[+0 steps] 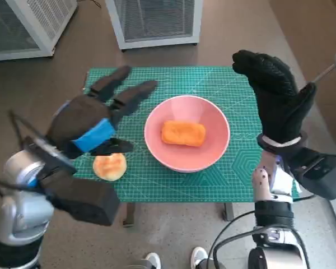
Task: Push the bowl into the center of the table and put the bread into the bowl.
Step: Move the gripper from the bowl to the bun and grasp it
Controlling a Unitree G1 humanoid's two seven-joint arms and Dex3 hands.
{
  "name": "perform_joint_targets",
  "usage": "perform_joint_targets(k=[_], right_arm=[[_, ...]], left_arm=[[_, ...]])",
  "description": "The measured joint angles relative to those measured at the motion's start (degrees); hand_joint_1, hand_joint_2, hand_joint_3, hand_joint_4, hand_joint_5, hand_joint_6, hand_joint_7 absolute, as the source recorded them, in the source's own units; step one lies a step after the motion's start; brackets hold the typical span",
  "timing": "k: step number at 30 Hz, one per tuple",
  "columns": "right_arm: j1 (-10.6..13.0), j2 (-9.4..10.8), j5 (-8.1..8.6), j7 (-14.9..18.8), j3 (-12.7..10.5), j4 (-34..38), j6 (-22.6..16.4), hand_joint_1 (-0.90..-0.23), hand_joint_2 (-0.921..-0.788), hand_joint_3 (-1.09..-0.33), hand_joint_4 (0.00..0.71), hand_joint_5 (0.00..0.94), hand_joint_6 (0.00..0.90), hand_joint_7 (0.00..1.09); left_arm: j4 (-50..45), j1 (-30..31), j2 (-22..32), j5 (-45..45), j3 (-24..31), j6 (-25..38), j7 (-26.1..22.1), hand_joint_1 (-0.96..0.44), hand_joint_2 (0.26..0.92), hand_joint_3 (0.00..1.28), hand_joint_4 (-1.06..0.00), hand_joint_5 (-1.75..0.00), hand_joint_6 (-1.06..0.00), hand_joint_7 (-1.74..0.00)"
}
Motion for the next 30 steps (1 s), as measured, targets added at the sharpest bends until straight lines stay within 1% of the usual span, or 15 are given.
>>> perform_joint_targets(k=[5, 8, 14, 18, 25, 30], right_arm=[[0.0, 0.0, 0.0, 0.0, 0.2, -0.1, 0.2, -0.504, -0.921, -0.488, 0.29, 0.004, 0.075, 0.51], [0.0, 0.0, 0.02, 0.0, 0.3, -0.1, 0.3, -0.501, -0.921, -0.488, 0.29, 0.004, 0.074, 0.51], [0.0, 0.0, 0.03, 0.0, 0.3, 0.0, 0.3, -0.494, -0.921, -0.49, 0.289, 0.003, 0.073, 0.51], [0.0, 0.0, 0.02, 0.1, 0.3, 0.3, 0.3, -0.489, -0.921, -0.494, 0.29, 0.003, 0.073, 0.51], [0.0, -0.1, 0.03, 0.3, 0.3, 0.7, 0.3, -0.487, -0.921, -0.499, 0.289, 0.002, 0.072, 0.51], [0.0, -0.5, 0.17, 0.7, 0.3, 0.9, 0.3, -0.494, -0.921, -0.498, 0.289, 0.002, 0.072, 0.51]], left_arm=[[-1.0, 3.8, 2.4, 0.7, 1.8, 1.3, -1.5, -0.38, 0.714, 0.0, -0.07, -0.01, -0.22, -0.1], [-1.3, 6.2, 3.4, 0.5, 2.6, 2.4, -2.9, -0.34, 0.699, 0.0, -0.06, 0.0, -0.22, -0.08], [-1.6, 9.5, 4.3, -2.0, 3.5, 4.9, -6.3, -0.25, 0.692, 0.0, -0.02, 0.0, -0.2, -0.04], [-1.5, 10.8, 4.3, -4.1, 3.5, 5.7, -7.4, -0.2, 0.692, 0.0, -0.01, 0.0, -0.19, -0.02], [0.4, 11.6, 4.3, -4.3, 2.8, 5.7, -7.0, -0.17, 0.694, 0.0, 0.0, 0.0, -0.17, -0.01], [2.1, 11.9, 4.1, -3.3, 0.7, 5.7, -5.8, -0.17, 0.696, 0.0, 0.0, 0.0, -0.16, 0.0]])
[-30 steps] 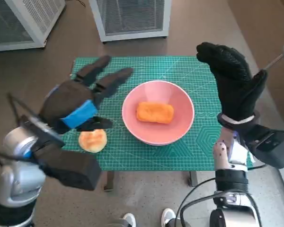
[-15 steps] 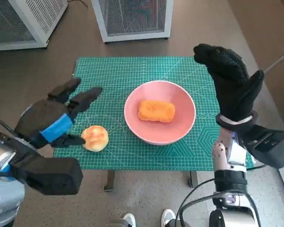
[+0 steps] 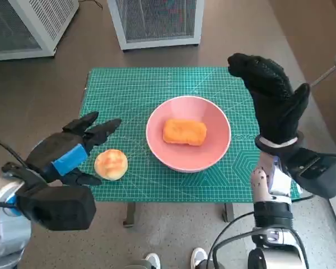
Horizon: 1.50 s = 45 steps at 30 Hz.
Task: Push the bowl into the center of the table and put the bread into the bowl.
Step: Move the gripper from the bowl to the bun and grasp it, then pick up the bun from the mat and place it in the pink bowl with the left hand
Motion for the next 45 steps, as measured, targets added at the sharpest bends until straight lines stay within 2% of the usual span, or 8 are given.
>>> perform_joint_targets(k=[18, 23, 29, 38, 44, 45], right_arm=[[0.0, -1.2, 0.82, 1.5, -0.6, -1.4, 2.1, -0.518, -0.921, -0.49, 0.296, 0.004, 0.069, 0.51], [0.0, -1.2, 0.78, 1.5, -0.8, -1.7, 2.4, -0.519, -0.921, -0.491, 0.297, 0.004, 0.068, 0.51], [0.0, -1.3, 0.66, 1.5, -0.8, -1.8, 2.4, -0.519, -0.921, -0.491, 0.303, 0.007, 0.067, 0.51], [0.0, -1.3, 0.7, 1.5, -1.0, -1.8, 2.5, -0.529, -0.921, -0.486, 0.314, 0.011, 0.069, 0.51], [0.0, -1.2, 0.82, 1.6, -1.0, -2.0, 3.0, -0.54, -0.921, -0.485, 0.32, 0.012, 0.068, 0.51], [0.0, -1.2, 0.82, 1.6, -0.9, -2.0, 3.1, -0.541, -0.921, -0.485, 0.321, 0.012, 0.068, 0.51]], left_arm=[[10.8, -2.0, -2.7, 3.4, -8.5, 0.5, 2.2, -0.23, 0.707, 0.01, 0.0, 0.0, -0.15, 0.0], [14.8, -3.5, -3.7, 4.3, -10.4, 0.4, 3.3, -0.2, 0.709, 0.01, 0.0, 0.0, -0.15, 0.0], [21.8, -5.4, -5.2, 5.2, -13.1, 0.1, 5.6, -0.1, 0.717, 0.01, -0.03, -0.01, -0.16, -0.01], [34.4, -9.0, -7.9, 6.6, -16.2, -0.1, 9.9, 0.02, 0.778, 0.03, -0.23, -0.04, -0.28, -0.04], [38.1, -11.3, -8.6, 7.9, -17.1, -0.2, 13.1, 0.07, 0.849, 0.05, -0.47, -0.05, -0.53, -0.08], [38.4, -11.5, -8.6, 8.2, -17.3, -0.2, 13.7, 0.07, 0.863, 0.05, -0.53, -0.07, -0.59, -0.1]])
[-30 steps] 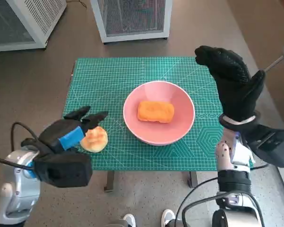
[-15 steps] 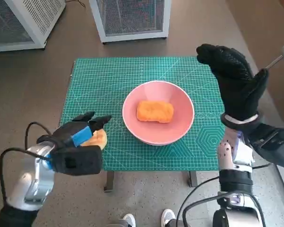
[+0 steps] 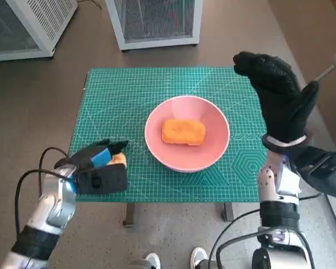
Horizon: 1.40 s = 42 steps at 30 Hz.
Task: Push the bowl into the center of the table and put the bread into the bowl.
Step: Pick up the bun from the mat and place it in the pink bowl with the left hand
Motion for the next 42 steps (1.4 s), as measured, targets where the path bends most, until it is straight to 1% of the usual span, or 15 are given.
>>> perform_joint_targets(k=[3, 4, 5, 6, 8, 10, 15, 19, 23, 28, 34, 36, 42], right_arm=[[0.0, 0.1, 0.05, 0.3, 0.0, 0.0, 0.1, -0.542, -0.921, -0.483, 0.322, 0.012, 0.068, 0.51], [0.0, 0.1, 0.06, 0.4, 0.0, 0.0, 0.2, -0.542, -0.921, -0.483, 0.322, 0.012, 0.068, 0.51], [0.0, 0.1, 0.11, 0.4, 0.0, 0.0, 0.2, -0.543, -0.921, -0.483, 0.323, 0.012, 0.068, 0.51], [0.0, 0.1, 0.17, 0.5, 0.0, 0.0, 0.3, -0.543, -0.921, -0.482, 0.323, 0.011, 0.068, 0.51], [0.0, 0.1, 0.35, 0.5, 0.0, 0.0, 0.3, -0.545, -0.921, -0.482, 0.323, 0.011, 0.068, 0.51], [0.0, 0.1, 0.53, 0.6, -0.1, -0.1, 0.4, -0.547, -0.921, -0.481, 0.324, 0.011, 0.069, 0.51], [0.0, 0.1, 0.66, 0.6, -0.1, -0.3, 0.5, -0.548, -0.921, -0.481, 0.324, 0.01, 0.069, 0.51], [0.0, 0.0, 0.68, 0.7, -0.1, -0.3, 0.5, -0.548, -0.921, -0.48, 0.324, 0.009, 0.069, 0.51], [0.0, 0.0, 0.68, 0.7, -0.1, -0.3, 0.6, -0.547, -0.921, -0.482, 0.326, 0.009, 0.068, 0.51], [0.0, 0.0, 0.68, 0.7, -0.1, -0.3, 0.7, -0.54, -0.921, -0.484, 0.327, 0.009, 0.067, 0.51], [0.0, 0.0, 0.72, 1.0, -0.1, -0.3, 1.0, -0.538, -0.921, -0.486, 0.327, 0.008, 0.066, 0.52], [0.0, 0.0, 0.77, 1.1, -0.1, -0.3, 1.2, -0.538, -0.921, -0.485, 0.328, 0.008, 0.066, 0.52], [0.0, 0.1, 1.68, 1.6, -0.2, -0.2, 1.5, -0.538, -0.921, -0.472, 0.329, 0.007, 0.067, 0.52]], left_arm=[[0.6, -0.3, -0.1, 0.5, -0.2, -0.3, 1.9, 0.08, 0.887, 0.05, -0.67, -0.12, -0.7, -0.16], [0.8, -0.3, -0.1, 0.6, -0.3, -0.6, 2.7, 0.05, 0.899, 0.09, -0.63, -0.52, -0.63, -0.57], [0.9, -0.3, -0.1, 0.7, -0.3, -0.9, 3.4, 0.04, 0.904, 0.11, -0.61, -0.67, -0.6, -0.73], [1.1, -0.3, -0.1, 0.8, -0.3, -1.2, 4.0, 0.03, 0.91, 0.13, -0.61, -0.88, -0.57, -0.93], [1.4, -0.3, 0.0, 0.8, -0.3, -2.0, 5.0, 0.01, 0.915, 0.13, -0.61, -1.06, -0.55, -1.1], [1.5, -0.3, 0.2, 0.7, -0.3, -2.7, 5.6, 0.01, 0.918, 0.12, -0.64, -1.15, -0.55, -1.17], [0.4, -0.3, 1.0, 0.0, 0.2, -3.9, 5.6, 0.0, 0.92, 0.11, -0.66, -1.23, -0.57, -1.17], [-3.1, 0.2, 1.9, -1.8, 1.9, -3.8, 3.3, 0.0, 0.92, 0.1, -0.67, -1.23, -0.58, -1.17], [-8.6, 0.7, 2.4, -4.2, 5.0, -3.5, 2.2, 0.0, 0.92, 0.08, -0.7, -1.19, -0.6, -1.17], [-14.3, 0.2, 2.4, -7.3, 9.6, -4.9, 2.9, 0.0, 0.92, 0.06, -0.71, -1.16, -0.63, -1.15], [-17.0, -3.2, 2.3, -8.4, 11.7, -6.6, 4.6, 0.0, 0.92, 0.05, -0.72, -1.16, -0.64, -1.13], [-17.8, -4.7, 2.2, -8.3, 11.7, -6.6, 4.7, 0.0, 0.92, 0.04, -0.72, -1.17, -0.65, -1.11], [-19.3, -10.5, 0.3, -8.5, 10.5, -6.5, 4.2, 0.0, 0.919, 0.04, -0.72, -1.19, -0.67, -1.08]])
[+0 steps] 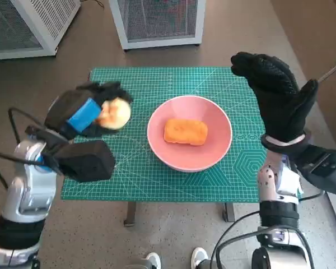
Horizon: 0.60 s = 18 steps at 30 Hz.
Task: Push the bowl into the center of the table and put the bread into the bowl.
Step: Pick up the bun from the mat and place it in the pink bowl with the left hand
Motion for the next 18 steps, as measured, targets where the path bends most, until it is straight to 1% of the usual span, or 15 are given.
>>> perform_joint_targets(k=[7, 13, 18], right_arm=[[0.0, 0.1, 0.04, 0.3, 0.0, 0.0, 0.0, -0.539, -0.921, -0.465, 0.332, 0.007, 0.07, 0.52], [0.0, 0.1, -0.01, 0.3, 0.0, 0.0, -0.1, -0.543, -0.921, -0.465, 0.332, 0.006, 0.07, 0.51], [0.0, 0.0, -0.06, 0.3, -0.1, -0.1, -0.3, -0.545, -0.921, -0.465, 0.333, 0.006, 0.071, 0.51]], left_arm=[[0.6, -7.7, -3.1, 0.8, -4.9, -0.2, -2.3, 0.0, 0.918, 0.04, -0.72, -1.2, -0.67, -1.06], [6.5, -13.7, -6.2, 1.7, -9.2, -2.3, -3.6, 0.0, 0.92, 0.05, -0.72, -1.19, -0.63, -1.11], [12.6, -17.2, -9.2, 2.1, -12.1, -4.2, -4.0, 0.0, 0.92, 0.07, -0.72, -1.19, -0.61, -1.14]])
